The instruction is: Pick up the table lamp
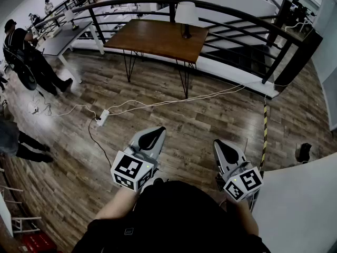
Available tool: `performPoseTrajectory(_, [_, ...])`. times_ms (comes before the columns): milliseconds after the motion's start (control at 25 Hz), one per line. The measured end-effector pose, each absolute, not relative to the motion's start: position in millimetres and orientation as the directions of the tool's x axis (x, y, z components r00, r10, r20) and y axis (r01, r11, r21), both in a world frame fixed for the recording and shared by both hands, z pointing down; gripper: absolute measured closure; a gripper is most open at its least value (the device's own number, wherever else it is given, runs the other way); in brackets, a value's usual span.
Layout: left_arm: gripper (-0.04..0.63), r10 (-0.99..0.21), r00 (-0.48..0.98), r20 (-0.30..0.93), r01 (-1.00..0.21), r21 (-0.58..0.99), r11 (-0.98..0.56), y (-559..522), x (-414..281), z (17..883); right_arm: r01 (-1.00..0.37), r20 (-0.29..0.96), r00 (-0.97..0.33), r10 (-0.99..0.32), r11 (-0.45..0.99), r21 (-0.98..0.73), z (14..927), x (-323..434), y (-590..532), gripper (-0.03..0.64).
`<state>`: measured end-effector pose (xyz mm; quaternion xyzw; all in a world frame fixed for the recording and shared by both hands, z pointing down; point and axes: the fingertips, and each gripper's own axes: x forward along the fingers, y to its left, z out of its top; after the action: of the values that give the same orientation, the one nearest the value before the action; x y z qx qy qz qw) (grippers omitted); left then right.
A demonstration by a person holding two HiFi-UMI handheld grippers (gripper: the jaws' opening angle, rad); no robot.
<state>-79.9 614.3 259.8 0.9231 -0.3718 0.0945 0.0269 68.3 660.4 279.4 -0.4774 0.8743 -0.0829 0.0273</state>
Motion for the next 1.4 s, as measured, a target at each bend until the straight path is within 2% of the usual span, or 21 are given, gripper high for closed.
performPoseTrajectory(840, [0.589,-0.681,0.703,0.205,-0.698,0.017,-0.716,639.7,12.6,281.9,-0.794,0.043,-0.582,-0.812,0.556,-0.244,308.4,160.3,703.0,0.603])
performPoseTrajectory(1400, [0.589,-0.679,0.715,0.164,-0.694,0.047,-0.719,522.9,2.2,286.8,-0.796,0.084,-0.590,-0.803,0.562,-0.224,302.4,138.8,578.5,0.603])
